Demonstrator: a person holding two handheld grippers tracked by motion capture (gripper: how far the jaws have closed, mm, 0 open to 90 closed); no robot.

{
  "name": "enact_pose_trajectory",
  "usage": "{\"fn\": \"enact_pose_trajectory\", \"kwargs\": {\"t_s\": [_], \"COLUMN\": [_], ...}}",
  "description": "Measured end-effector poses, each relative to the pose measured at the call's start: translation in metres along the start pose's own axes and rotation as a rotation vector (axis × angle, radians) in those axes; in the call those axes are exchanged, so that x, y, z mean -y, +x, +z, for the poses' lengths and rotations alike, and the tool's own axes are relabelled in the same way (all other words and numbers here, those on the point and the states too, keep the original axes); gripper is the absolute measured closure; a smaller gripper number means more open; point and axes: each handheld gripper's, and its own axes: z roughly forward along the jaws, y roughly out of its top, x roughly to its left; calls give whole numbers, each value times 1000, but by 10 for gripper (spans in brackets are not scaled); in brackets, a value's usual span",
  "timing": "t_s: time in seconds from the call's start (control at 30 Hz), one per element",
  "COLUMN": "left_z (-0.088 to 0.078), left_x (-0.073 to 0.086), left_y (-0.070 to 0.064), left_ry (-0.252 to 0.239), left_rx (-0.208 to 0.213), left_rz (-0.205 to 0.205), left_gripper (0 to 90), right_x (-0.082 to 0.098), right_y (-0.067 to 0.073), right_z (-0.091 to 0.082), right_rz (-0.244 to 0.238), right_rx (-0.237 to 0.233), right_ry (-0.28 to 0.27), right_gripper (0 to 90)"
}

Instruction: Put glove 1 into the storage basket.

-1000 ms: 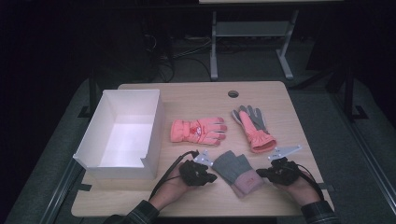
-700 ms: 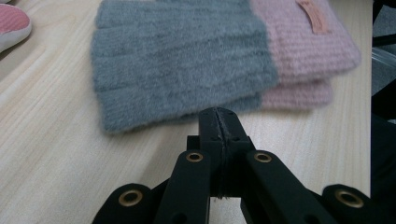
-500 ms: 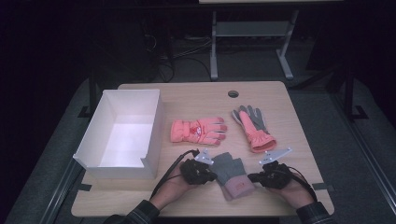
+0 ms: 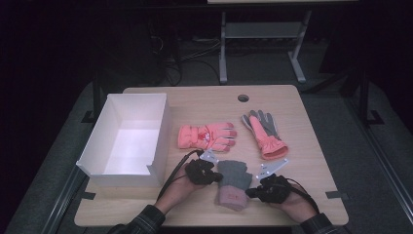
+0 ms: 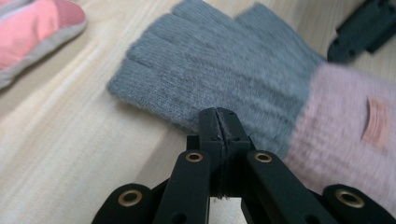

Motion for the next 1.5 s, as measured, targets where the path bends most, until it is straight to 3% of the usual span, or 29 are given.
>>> {"fn": "enact_pose_trajectory", "kwargs": {"t_s": [0.17, 0.33, 0.4, 0.63, 0.77, 0.97, 1.07, 1.2, 1.3, 1.5], "left_z": [-2, -4, -5, -9, -16, -23, -25, -20, -13, -2], "left_x": [-5, -9, -11, -11, -10, -9, -10, -9, -8, -7], "left_y": [8, 14, 15, 17, 22, 20, 13, 0, -7, -11], "left_ry": [16, 13, 14, -3, -5, -26, -20, 14, 23, 63], "left_rx": [-8, -10, -19, -26, -20, 39, 37, 22, 20, 7], "left_rz": [-15, -30, -15, -25, -22, -3, 20, 37, 52, 93], "left_gripper": [887, 890, 882, 841, 786, 485, 364, 194, 145, 134], "right_x": [-8, -15, -18, -33, -32, -19, -13, -6, 0, 7], "right_y": [9, 16, 19, 32, 30, 16, 9, -2, -12, -21], "right_z": [10, 19, 23, 40, 36, 15, 5, -7, -13, -13], "right_rz": [-34, -34, -44, -69, -67, -3, 37, 73, 120, 153], "right_rx": [-34, -67, -71, -74, -69, 9, 57, 162, 223, 247], "right_ry": [-2, -16, -22, -27, -53, -109, -138, -159, -174, -173], "right_gripper": [900, 900, 900, 900, 860, 600, 487, 296, 200, 161]}}
